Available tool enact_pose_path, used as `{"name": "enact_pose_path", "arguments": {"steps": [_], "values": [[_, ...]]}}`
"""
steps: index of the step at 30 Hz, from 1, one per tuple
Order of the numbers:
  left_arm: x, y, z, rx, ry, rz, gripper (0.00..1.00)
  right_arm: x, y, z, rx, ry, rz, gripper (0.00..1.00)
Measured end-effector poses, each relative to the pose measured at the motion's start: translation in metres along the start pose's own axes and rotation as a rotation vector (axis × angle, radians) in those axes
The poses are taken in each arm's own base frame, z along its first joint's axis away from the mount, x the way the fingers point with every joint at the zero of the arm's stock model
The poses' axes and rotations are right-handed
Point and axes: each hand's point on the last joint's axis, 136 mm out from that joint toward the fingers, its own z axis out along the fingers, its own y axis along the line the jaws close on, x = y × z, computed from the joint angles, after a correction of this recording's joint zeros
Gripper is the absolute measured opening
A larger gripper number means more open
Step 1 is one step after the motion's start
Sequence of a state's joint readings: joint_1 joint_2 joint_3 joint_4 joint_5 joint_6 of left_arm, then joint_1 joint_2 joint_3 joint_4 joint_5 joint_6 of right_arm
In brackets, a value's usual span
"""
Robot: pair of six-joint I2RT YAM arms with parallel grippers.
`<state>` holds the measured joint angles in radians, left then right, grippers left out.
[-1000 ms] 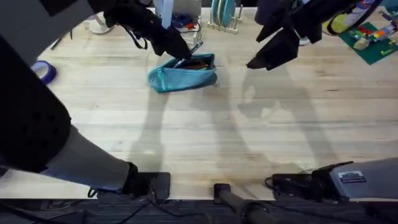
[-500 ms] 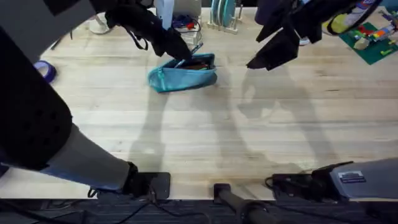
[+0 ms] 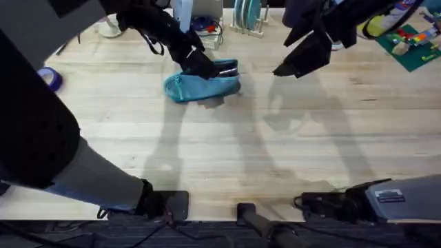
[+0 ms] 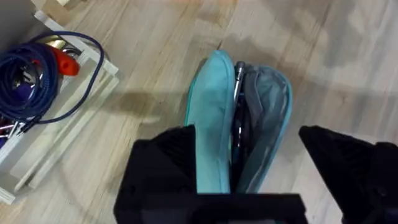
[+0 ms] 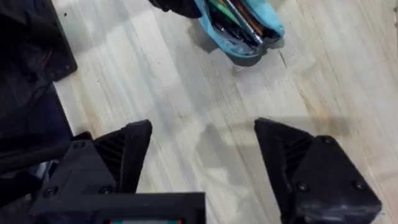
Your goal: Unzip the bag, pick up the pens from the table one at a time and place them inside, then zip the bag closed.
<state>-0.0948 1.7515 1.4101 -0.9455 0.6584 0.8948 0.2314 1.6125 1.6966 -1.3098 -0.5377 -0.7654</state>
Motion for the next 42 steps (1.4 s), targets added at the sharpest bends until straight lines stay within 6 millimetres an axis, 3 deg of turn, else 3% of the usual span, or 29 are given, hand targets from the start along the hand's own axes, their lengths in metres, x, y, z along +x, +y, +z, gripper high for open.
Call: {"name": "enact_pose_path", "arguments": {"steps": [12, 23, 28, 42], "values": [[-0.001, 0.0, -0.003, 0.0, 0.001, -0.016, 0.994, 0.0, 0.0, 0.0, 0.0, 0.0, 0.0, 0.997], [-0.029, 0.014, -0.052, -0.06, -0.034, -0.162, 0.994, 0.0, 0.0, 0.0, 0.0, 0.0, 0.0, 0.997], [-0.029, 0.009, -0.069, -0.052, -0.02, -0.222, 0.993, 0.002, -0.002, 0.0, 0.013, 0.013, 0.0, 0.997], [-0.022, 0.01, -0.076, -0.065, 0.008, -0.26, 0.994, -0.001, -0.006, 0.0, 0.03, 0.001, -0.012, 0.998]]}}
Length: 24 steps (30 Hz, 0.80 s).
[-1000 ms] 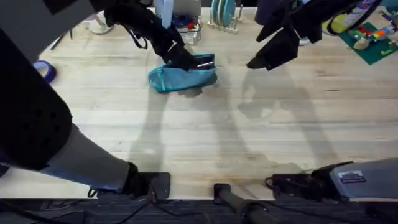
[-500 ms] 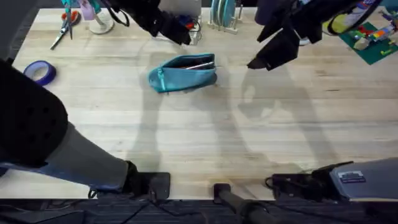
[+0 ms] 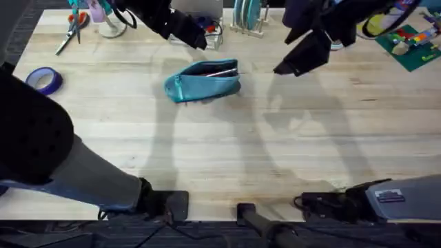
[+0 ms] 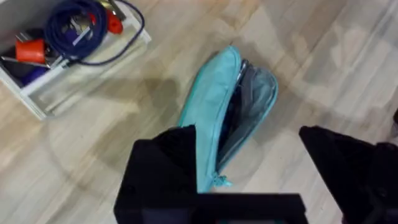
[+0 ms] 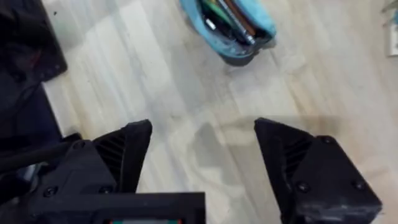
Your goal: Unzip the bag, pick up the pens from the table one at a time and place them inside, then zip the bag closed.
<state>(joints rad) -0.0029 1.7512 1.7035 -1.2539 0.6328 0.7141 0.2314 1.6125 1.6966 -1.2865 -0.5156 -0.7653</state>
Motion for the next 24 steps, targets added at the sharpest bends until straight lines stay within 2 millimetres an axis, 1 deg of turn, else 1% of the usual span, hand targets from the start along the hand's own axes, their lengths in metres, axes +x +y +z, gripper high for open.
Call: {"name": "enact_pose_path", "arguments": {"steps": [3, 7, 10, 13, 15, 17, 21, 23, 24], "values": [[0.005, 0.0, 0.0, -0.003, 0.022, -0.019, 0.993, -0.004, -0.004, 0.0, 0.016, -0.016, -0.014, 0.998], [0.012, 0.002, -0.004, -0.008, 0.04, -0.094, 0.995, -0.005, -0.004, 0.0, 0.017, -0.018, -0.016, 0.998], [0.019, 0.006, -0.011, -0.014, 0.044, -0.155, 0.996, -0.005, -0.004, 0.0, 0.017, -0.018, -0.015, 0.998], [0.024, 0.005, -0.023, -0.029, 0.04, -0.19, 0.997, -0.005, -0.004, 0.0, 0.017, -0.018, -0.016, 0.998], [0.024, -0.001, -0.034, -0.045, 0.027, -0.193, 0.997, -0.005, -0.004, 0.0, 0.017, -0.018, -0.016, 0.998], [0.022, -0.011, -0.046, -0.061, 0.011, -0.181, 0.997, -0.005, -0.004, 0.0, 0.017, -0.018, -0.016, 0.998], [0.02, -0.035, -0.069, -0.085, -0.017, -0.153, 0.997, -0.005, -0.004, 0.0, 0.017, -0.019, 0.033, 0.998], [0.023, -0.044, -0.077, -0.093, -0.014, -0.15, 0.997, -0.005, -0.005, 0.0, 0.017, -0.02, 0.071, 0.998], [0.03, -0.052, -0.083, -0.108, 0.005, -0.155, 0.997, -0.005, -0.005, 0.0, 0.017, -0.021, 0.11, 0.998]]}}
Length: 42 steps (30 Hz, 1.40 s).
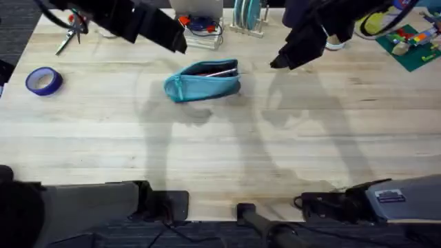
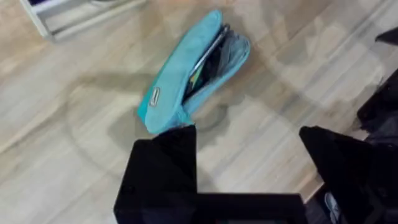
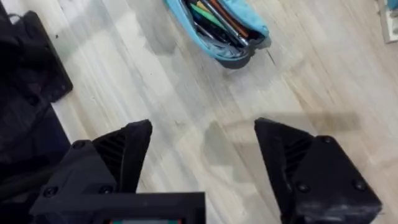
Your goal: Unzip the bag, pick up the pens from the table one at a time and place them inside, then zip the bag closed.
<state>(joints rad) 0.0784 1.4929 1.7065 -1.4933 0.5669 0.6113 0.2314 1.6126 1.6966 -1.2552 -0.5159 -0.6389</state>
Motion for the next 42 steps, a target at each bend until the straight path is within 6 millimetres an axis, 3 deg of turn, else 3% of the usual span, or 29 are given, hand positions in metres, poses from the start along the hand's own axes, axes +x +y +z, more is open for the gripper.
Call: {"name": "enact_pose_path", "arguments": {"steps": [6, 10, 17, 26, 36, 42], "values": [[0.015, -0.001, 0.0, -0.025, 0.044, -0.012, 0.997, 0.0, 0.0, 0.0, 0.0, 0.0, 0.031, 0.998], [0.037, 0.001, 0.011, -0.016, 0.095, -0.051, 0.997, 0.0, 0.0, 0.0, 0.0, 0.0, 0.037, 0.997], [0.071, 0.034, 0.021, -0.026, 0.097, -0.181, 0.997, 0.0, 0.0, 0.0, 0.0, 0.0, 0.041, 0.997], [0.084, 0.072, 0.009, -0.074, -0.018, -0.219, 0.996, 0.0, 0.0, 0.0, 0.0, 0.0, 0.041, 0.997], [0.088, 0.081, 0.007, -0.108, -0.007, -0.208, 0.995, 0.0, 0.0, 0.0, 0.001, -0.001, 0.04, 0.998], [0.089, 0.081, 0.007, -0.111, 0.0, -0.114, 0.995, 0.0, 0.0, 0.0, 0.001, -0.001, 0.04, 0.998]]}}
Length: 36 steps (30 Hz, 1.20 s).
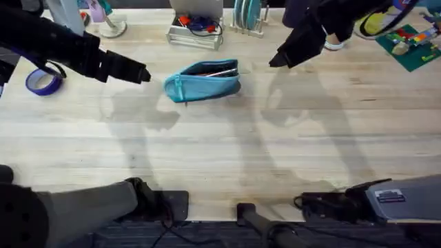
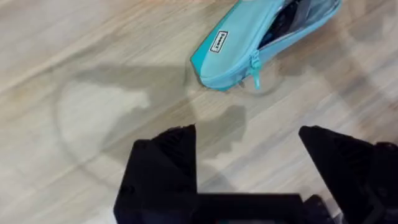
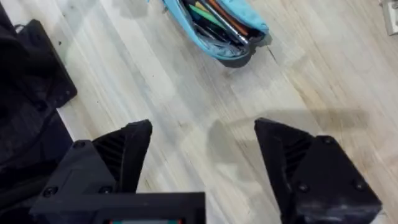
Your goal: Unzip the bag, pick up the pens from the table one at a time and place them inside, then zip the bag closed.
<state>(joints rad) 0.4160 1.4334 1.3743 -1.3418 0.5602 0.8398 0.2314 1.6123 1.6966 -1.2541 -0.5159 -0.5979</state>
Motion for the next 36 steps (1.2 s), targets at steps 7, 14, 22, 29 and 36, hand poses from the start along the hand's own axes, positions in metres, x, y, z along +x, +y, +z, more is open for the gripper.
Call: {"name": "enact_pose_path", "arguments": {"steps": [7, 14, 22, 29, 36], "values": [[0.0, -0.012, 0.0, 0.055, -0.018, 0.23, 0.995, 0.0, 0.0, 0.0, 0.0, 0.0, 0.001, 0.996], [0.006, -0.023, -0.008, 0.126, -0.077, 0.419, 0.995, 0.0, 0.0, 0.0, 0.0, 0.0, 0.058, 0.997], [0.02, -0.011, -0.007, 0.24, -0.164, 0.445, 0.993, -0.002, -0.001, 0.0, 0.003, -0.006, 0.152, 0.997], [0.026, 0.005, 0.013, 0.306, -0.196, 0.522, 0.994, -0.015, -0.005, 0.001, 0.021, -0.053, 0.248, 0.997], [0.029, 0.034, 0.035, 0.283, -0.213, 0.585, 0.995, -0.031, 0.011, 0.018, 0.065, -0.045, 0.273, 0.997]]}}
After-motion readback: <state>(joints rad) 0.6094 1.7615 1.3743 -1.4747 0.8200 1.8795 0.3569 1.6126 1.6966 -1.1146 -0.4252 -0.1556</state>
